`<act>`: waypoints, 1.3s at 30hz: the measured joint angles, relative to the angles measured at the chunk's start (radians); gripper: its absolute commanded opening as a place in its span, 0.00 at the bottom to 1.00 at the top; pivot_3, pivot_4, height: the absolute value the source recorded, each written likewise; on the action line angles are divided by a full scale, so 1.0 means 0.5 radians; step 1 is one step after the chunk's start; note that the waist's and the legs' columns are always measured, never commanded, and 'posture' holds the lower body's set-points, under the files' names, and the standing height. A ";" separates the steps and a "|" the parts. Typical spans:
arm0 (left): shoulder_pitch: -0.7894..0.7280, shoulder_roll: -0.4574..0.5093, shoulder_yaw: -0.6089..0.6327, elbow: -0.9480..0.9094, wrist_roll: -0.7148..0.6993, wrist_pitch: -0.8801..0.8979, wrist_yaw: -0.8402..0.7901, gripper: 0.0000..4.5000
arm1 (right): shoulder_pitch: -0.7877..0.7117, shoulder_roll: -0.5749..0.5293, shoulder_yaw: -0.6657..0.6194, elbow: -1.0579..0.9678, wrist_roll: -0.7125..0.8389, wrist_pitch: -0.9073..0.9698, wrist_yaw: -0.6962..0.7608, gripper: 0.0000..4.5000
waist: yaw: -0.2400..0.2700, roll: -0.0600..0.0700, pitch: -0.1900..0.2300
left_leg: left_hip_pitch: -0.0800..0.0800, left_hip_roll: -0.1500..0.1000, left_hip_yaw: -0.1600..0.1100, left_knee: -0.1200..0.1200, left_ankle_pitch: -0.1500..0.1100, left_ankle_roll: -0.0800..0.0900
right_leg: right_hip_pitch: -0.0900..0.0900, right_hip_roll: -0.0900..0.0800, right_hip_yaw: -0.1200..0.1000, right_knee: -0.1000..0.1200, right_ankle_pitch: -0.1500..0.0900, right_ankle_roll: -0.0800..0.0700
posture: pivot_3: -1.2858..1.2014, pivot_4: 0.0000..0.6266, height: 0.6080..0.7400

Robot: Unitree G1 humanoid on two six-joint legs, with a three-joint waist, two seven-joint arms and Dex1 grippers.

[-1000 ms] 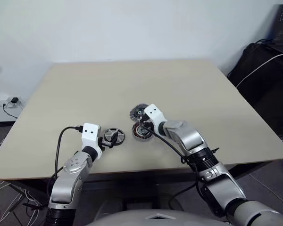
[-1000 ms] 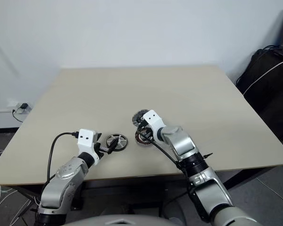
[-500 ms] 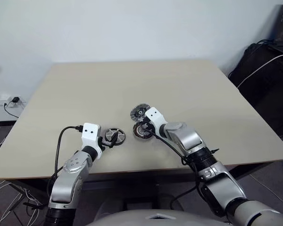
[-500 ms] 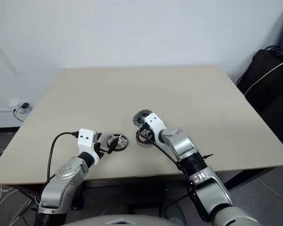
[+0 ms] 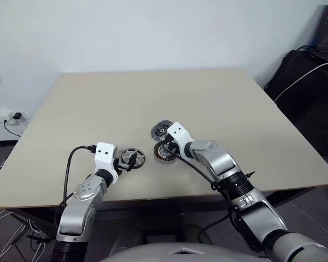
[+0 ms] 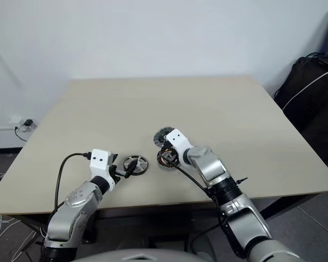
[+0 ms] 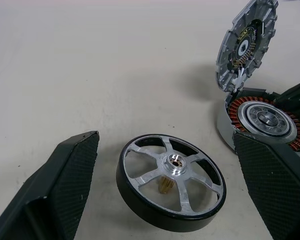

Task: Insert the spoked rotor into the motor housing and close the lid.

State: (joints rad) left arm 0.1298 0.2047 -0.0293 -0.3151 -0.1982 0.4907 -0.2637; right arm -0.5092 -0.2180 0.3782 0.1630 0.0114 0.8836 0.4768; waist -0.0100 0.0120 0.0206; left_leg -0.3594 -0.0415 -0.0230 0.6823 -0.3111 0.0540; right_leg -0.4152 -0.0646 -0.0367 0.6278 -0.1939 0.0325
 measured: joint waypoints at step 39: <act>0.014 -0.002 0.002 0.000 0.000 0.001 0.006 1.00 | -0.027 0.067 0.088 0.080 -0.071 -0.010 0.047 0.00 | -0.003 0.000 -0.002 | 0.004 0.000 0.000 0.000 0.000 -0.001 | 0.001 0.001 0.000 0.001 0.000 0.000 | 0.52 0.00 1.00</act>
State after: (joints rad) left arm 0.1368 0.2038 -0.0281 -0.3151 -0.1981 0.4913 -0.2604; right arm -0.5229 -0.1845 0.4220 0.2030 -0.0241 0.8787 0.5003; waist -0.0114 0.0119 0.0198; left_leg -0.3573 -0.0413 -0.0231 0.6824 -0.3109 0.0535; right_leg -0.4147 -0.0643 -0.0368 0.6281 -0.1939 0.0324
